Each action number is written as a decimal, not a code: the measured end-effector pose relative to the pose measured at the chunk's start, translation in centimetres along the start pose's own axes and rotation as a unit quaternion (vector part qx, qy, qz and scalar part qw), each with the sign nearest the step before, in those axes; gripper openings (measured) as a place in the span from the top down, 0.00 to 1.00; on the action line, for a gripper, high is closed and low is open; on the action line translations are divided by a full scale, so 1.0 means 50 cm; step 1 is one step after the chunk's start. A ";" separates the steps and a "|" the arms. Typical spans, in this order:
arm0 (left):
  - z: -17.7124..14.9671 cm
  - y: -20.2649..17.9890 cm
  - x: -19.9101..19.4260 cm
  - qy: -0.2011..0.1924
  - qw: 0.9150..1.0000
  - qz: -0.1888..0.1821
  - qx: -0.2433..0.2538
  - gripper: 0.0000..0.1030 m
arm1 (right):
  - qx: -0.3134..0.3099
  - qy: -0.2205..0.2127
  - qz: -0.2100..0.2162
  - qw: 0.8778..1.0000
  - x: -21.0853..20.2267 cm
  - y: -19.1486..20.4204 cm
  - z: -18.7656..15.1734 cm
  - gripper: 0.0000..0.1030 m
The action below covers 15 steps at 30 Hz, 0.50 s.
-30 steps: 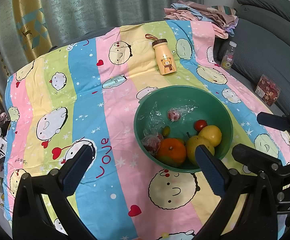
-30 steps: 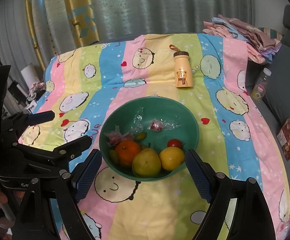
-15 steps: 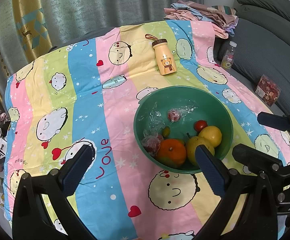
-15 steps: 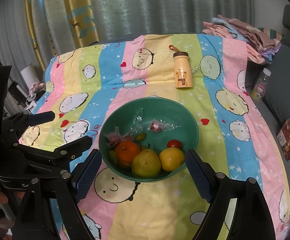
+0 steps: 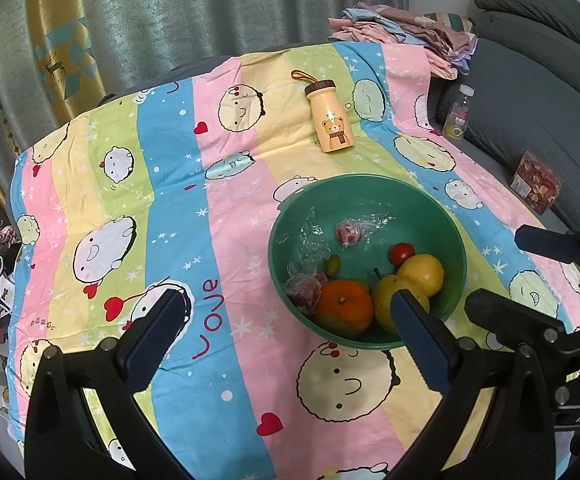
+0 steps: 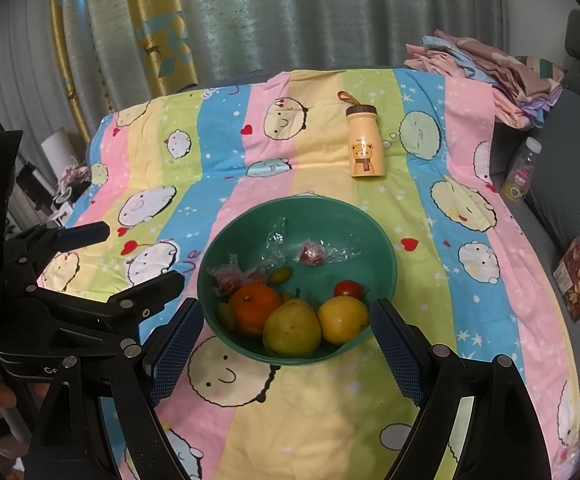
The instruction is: Organize fruits
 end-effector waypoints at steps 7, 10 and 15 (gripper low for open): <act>0.000 -0.004 -0.002 -0.002 1.000 -0.001 -0.001 0.00 | 0.001 0.000 0.000 1.000 -0.002 0.001 -0.003 0.17; 0.001 -0.005 -0.003 -0.003 1.000 -0.001 -0.003 0.00 | 0.002 -0.002 -0.001 1.000 0.001 0.001 0.003 0.17; 0.001 -0.007 -0.006 -0.004 1.000 0.000 0.000 0.00 | 0.003 -0.002 -0.002 1.000 -0.001 -0.008 0.014 0.17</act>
Point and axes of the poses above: each gripper's, at about its wrist camera, not at the fingertips, and x roughly the way its jaws point, y to its left, z to its top, the point moved 2 cm from there along x, roughly the way its jaws point, and after that the axes turned 11 degrees about -x, right-handed, at the moved point
